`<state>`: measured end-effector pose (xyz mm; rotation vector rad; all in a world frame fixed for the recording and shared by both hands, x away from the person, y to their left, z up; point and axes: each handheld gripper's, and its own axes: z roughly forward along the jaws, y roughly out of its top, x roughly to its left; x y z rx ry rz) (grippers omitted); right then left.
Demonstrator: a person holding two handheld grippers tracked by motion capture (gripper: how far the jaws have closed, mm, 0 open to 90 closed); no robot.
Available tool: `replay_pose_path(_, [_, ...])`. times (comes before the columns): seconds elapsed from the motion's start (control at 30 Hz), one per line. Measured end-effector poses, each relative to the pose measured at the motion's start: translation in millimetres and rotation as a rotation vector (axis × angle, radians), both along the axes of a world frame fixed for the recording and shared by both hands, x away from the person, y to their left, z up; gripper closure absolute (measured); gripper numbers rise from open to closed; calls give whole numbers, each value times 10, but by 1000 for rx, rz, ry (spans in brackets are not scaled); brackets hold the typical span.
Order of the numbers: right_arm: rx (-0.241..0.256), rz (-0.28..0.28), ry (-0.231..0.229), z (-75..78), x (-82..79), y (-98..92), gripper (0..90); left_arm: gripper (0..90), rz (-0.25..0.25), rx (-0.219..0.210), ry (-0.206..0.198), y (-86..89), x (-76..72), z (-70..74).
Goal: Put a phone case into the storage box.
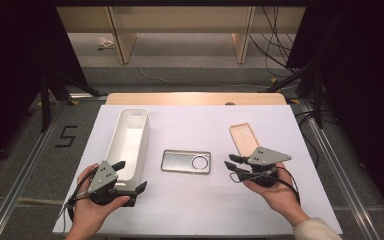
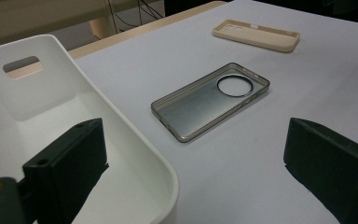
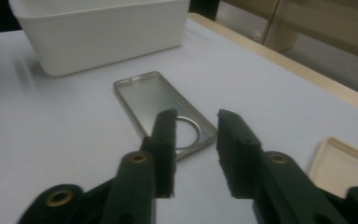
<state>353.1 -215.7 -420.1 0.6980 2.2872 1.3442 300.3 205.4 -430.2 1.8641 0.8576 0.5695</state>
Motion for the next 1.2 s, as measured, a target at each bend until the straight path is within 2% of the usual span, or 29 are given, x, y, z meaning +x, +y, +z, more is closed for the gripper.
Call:
replay_pose_path(0.17, [-31, 78, 30, -45, 30, 363, 900, 56, -3, 1, 0, -5, -5, 2])
replay_pose_path(0.33, [-47, 88, 91, -88, 123, 720, 900, 57, -3, -1, 1, -1, -5, -2])
replay_pose_path(0.4, [-48, 85, 105, -103, 148, 787, 900, 57, -3, -2, 1, -2, -6, -2])
replay_pose_path(0.47, [-71, 56, 134, -150, 230, 990, 900, 58, -4, -2, 1, -5, -8, -1])
replay_pose_path(0.6, [-103, 49, 170, -229, 334, 1283, 900, 59, -6, 4, -3, -3, -11, 2])
replay_pose_path(0.63, [-103, 49, 170, -229, 334, 1283, 900, 59, -6, 4, -3, -3, -11, 2])
replay_pose_path(0.7, [-130, 48, 200, -309, 401, 1485, 900, 60, -6, 3, -4, -1, -13, 2])
replay_pose_path(0.73, [-141, 47, 200, -334, 425, 1538, 900, 60, -9, 1, -3, -3, -16, 1])
replay_pose_path(0.87, [-160, 44, 234, -418, 510, 1716, 900, 60, -11, 3, -3, -6, -16, -1])
replay_pose_path(0.97, [-195, 34, 255, -480, 551, 1833, 900, 60, -12, 1, -4, -3, -18, 0])
replay_pose_path(1.2, [-216, 1, 270, -529, 608, 1898, 897, 60, -12, 3, -3, -6, -18, -2])
